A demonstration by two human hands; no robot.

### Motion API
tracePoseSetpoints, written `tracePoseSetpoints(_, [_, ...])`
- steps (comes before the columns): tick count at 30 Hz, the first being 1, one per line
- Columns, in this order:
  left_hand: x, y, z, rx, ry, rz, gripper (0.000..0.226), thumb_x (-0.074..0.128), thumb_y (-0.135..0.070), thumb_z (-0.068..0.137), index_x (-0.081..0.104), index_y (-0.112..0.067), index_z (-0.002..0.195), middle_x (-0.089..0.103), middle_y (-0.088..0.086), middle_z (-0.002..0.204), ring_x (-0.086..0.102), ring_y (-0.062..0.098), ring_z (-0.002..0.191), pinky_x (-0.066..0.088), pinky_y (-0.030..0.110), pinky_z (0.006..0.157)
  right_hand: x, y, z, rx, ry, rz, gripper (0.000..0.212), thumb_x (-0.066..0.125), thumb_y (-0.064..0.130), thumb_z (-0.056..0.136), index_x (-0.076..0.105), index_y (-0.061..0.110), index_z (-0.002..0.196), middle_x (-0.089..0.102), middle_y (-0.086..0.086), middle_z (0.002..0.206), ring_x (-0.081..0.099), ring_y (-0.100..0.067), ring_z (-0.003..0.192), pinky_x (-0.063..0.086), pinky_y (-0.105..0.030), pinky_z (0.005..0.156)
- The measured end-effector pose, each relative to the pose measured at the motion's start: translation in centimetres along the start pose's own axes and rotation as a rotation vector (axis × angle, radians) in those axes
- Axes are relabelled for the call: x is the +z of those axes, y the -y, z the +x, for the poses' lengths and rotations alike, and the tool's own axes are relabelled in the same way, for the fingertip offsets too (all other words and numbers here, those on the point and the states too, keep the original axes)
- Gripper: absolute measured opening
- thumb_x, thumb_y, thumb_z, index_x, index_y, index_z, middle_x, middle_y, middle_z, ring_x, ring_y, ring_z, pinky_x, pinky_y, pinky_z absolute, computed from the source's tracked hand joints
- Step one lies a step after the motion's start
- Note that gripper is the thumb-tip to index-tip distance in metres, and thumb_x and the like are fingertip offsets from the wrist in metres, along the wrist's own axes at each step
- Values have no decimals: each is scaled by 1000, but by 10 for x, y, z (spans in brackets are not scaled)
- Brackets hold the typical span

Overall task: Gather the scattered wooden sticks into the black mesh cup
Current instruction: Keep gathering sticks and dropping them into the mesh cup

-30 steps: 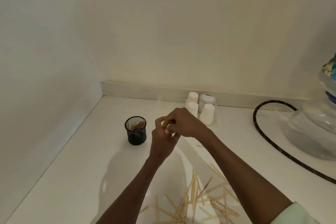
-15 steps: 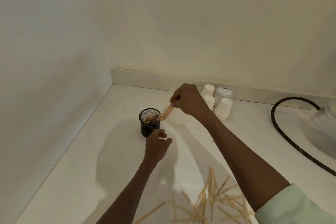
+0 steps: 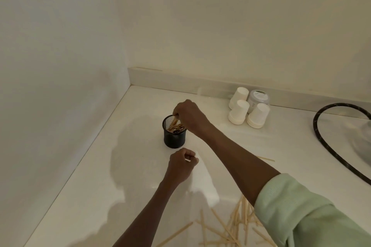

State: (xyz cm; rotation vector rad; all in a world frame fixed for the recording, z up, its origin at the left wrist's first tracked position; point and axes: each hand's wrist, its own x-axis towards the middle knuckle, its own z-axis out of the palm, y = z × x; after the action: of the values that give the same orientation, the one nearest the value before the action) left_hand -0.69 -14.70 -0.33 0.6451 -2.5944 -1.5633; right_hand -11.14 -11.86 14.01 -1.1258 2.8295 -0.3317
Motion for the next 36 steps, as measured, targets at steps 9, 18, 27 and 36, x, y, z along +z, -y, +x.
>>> tracePoseSetpoints(9, [-7, -12, -6, 31, 12, 65, 16, 71, -30, 82, 68, -20, 93, 64, -11, 86, 59, 3, 79, 41, 18, 73, -11, -27, -25, -12, -158, 159, 43, 48, 23, 102, 53, 2, 65, 63, -13, 71, 55, -28, 71, 39, -34, 67])
tracePoseSetpoints(18, [-18, -6, -37, 6, 165, 323, 19, 77, -37, 76, 65, -26, 86, 62, -9, 84, 60, 8, 77, 42, 22, 65, 2, -124, -103, 138, -147, 178, 23, 56, 13, 96, 71, -1, 85, 73, -15, 96, 68, -29, 89, 41, -27, 71])
tracePoseSetpoints(27, [-22, 11, -99, -95, 128, 461, 40, 88, -39, 63, 65, -20, 91, 56, -10, 82, 53, 10, 79, 36, 21, 64, 41, -222, -187, 322, 353, -74, 58, 39, 1, 95, 30, 13, 150, 38, -12, 152, 44, -29, 135, 40, -39, 109])
tracePoseSetpoints(36, [-19, 19, -136, -142, 75, 514, 22, 87, -22, 62, 67, -28, 69, 65, -13, 73, 62, 8, 76, 38, 16, 60, 63, -249, -223, 241, 304, -115, 36, 34, 12, 100, 44, 2, 134, 34, -14, 152, 47, -31, 129, 43, -45, 102])
